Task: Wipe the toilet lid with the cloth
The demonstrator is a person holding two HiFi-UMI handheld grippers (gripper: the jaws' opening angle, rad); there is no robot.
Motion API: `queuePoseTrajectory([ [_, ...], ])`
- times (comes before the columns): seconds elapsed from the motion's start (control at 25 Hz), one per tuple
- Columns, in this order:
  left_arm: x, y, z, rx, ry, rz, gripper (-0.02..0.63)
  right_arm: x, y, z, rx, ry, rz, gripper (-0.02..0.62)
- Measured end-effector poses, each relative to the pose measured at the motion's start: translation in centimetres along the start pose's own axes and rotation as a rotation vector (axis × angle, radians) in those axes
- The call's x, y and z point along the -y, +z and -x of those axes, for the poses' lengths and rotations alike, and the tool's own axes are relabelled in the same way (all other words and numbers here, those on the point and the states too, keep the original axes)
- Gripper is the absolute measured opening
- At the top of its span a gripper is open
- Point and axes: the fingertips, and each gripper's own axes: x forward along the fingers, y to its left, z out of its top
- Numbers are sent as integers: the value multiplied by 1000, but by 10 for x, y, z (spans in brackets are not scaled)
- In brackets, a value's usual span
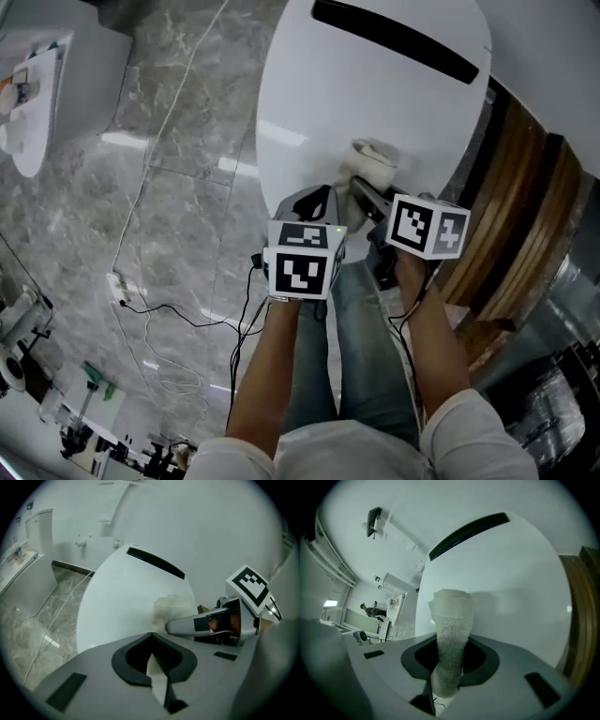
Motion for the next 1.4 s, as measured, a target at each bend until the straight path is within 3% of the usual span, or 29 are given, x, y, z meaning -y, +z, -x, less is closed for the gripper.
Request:
queuePoseTrajectory([
  [0.36, 108, -20, -48, -147, -155, -242, 12, 111, -20, 78, 146, -92, -207, 87],
  [0.72, 134, -26, -54, -161, -176, -266, 12, 140, -30, 103, 213, -127, -274, 87],
  [0.96, 92, -25, -30, -120, -109, -180, 12, 97, -29, 84, 183, -77, -216, 87],
  [1.28, -26, -22, 31, -21, 90, 16, 12, -38, -51, -2, -14, 75, 5, 87],
  [1.4, -69, -24, 53, 7, 144, 78, 12, -75, -67, -31, -66, 103, 41, 87],
])
